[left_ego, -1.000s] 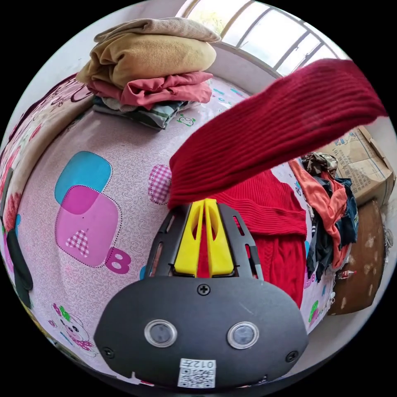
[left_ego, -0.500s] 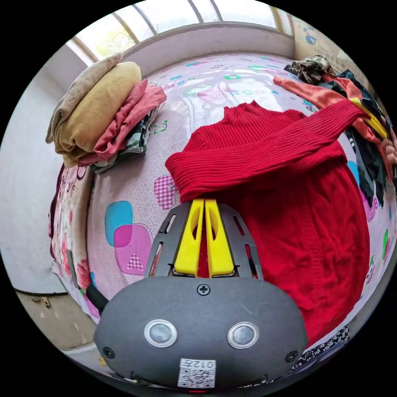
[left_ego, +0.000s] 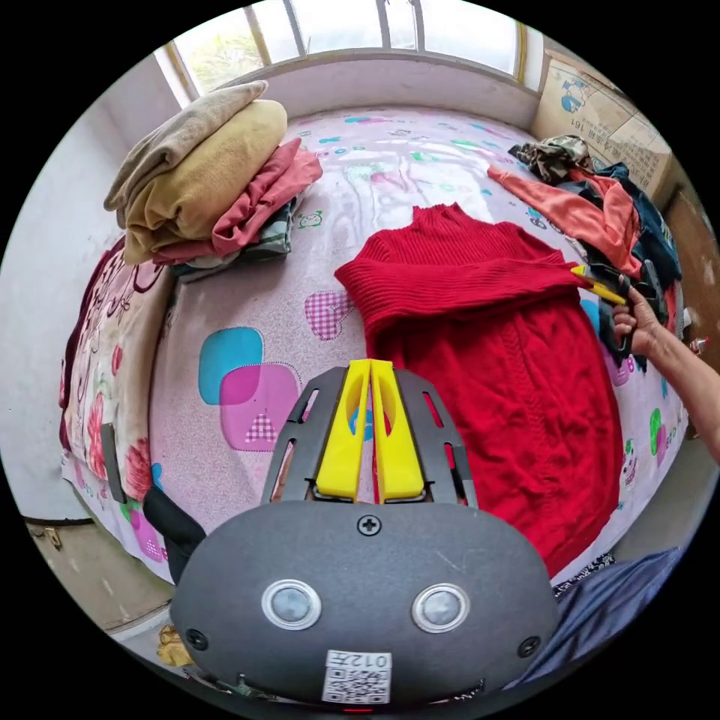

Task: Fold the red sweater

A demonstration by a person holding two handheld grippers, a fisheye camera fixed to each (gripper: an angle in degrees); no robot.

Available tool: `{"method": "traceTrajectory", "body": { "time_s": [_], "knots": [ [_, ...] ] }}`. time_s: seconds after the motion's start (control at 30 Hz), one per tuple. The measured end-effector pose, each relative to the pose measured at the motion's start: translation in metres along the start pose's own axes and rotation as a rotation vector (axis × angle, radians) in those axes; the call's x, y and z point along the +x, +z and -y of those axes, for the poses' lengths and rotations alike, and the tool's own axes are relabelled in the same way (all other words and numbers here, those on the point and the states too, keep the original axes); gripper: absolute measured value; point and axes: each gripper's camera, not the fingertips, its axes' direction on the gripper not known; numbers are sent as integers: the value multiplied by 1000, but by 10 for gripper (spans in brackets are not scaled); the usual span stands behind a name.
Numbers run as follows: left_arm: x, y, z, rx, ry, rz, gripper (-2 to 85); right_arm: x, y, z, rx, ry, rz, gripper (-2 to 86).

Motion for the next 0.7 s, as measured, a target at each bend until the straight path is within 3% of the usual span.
{"method": "traceTrajectory", "body": {
  "time_s": [0.17, 0.33, 0.5, 0.7],
  "knots": [
    [-2, 8, 56, 81, -9, -85, 3, -50, -49, -20, 135, -223, -235, 28],
    [8, 46, 79, 18, 46, -46, 2, -135, 6, -58, 17, -611, -334, 4],
    [-8, 88, 69, -55, 49, 98, 2, -123, 60, -74, -100, -596, -482, 0],
    [-33, 90, 69, -35, 48, 36, 2, -119, 35, -75, -125, -492, -361, -1]
  ]
}}
